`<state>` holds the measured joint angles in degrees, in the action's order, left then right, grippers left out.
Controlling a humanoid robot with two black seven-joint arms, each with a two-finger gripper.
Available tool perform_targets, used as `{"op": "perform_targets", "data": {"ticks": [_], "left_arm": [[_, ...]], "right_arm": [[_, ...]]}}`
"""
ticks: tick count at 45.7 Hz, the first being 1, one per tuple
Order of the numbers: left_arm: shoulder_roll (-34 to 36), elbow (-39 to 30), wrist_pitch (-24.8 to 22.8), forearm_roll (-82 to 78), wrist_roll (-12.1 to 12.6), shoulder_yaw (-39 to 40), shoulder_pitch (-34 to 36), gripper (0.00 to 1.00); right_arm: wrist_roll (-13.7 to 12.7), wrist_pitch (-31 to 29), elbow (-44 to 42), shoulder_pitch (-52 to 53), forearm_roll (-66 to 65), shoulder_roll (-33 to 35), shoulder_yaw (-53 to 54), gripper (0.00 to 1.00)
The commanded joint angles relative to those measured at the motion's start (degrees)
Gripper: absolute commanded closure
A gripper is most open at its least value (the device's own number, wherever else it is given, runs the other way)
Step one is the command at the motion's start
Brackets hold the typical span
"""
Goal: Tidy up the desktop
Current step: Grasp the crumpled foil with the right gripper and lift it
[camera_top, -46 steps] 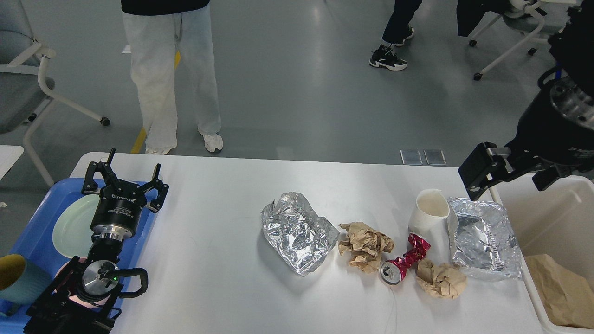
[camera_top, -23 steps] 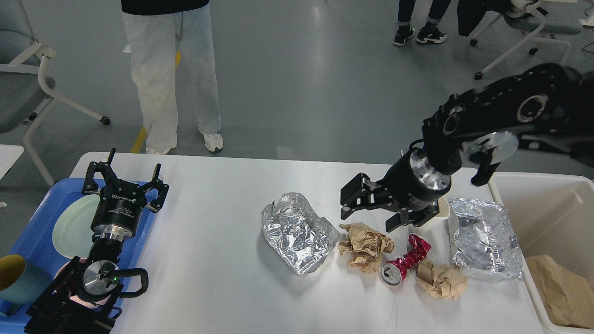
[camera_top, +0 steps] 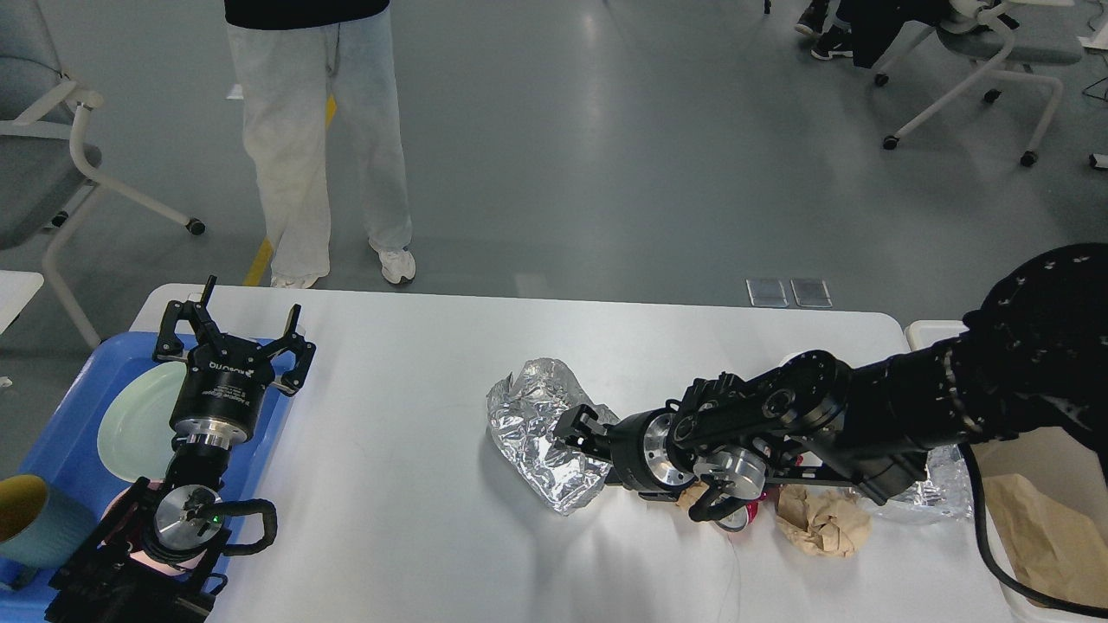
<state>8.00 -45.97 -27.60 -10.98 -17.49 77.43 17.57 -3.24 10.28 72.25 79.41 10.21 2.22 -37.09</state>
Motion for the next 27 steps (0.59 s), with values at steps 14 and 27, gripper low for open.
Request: {"op": "perform_targets", "data": {"ticks": [14, 27], "left_arm": [[0.0, 0.0, 0.0, 0.0, 0.0, 0.0, 0.0, 0.04], [0.0, 0.0, 0.0, 0.0, 0.0, 0.0, 0.0, 0.04]], "right_arm": [[-0.1, 1.1, -9.3, -8.0, -0.1, -2.4, -0.4, 0.1], [-0.1, 0.8, -17.0, -13.0, -0.1, -6.3, -0.3, 0.2]]}}
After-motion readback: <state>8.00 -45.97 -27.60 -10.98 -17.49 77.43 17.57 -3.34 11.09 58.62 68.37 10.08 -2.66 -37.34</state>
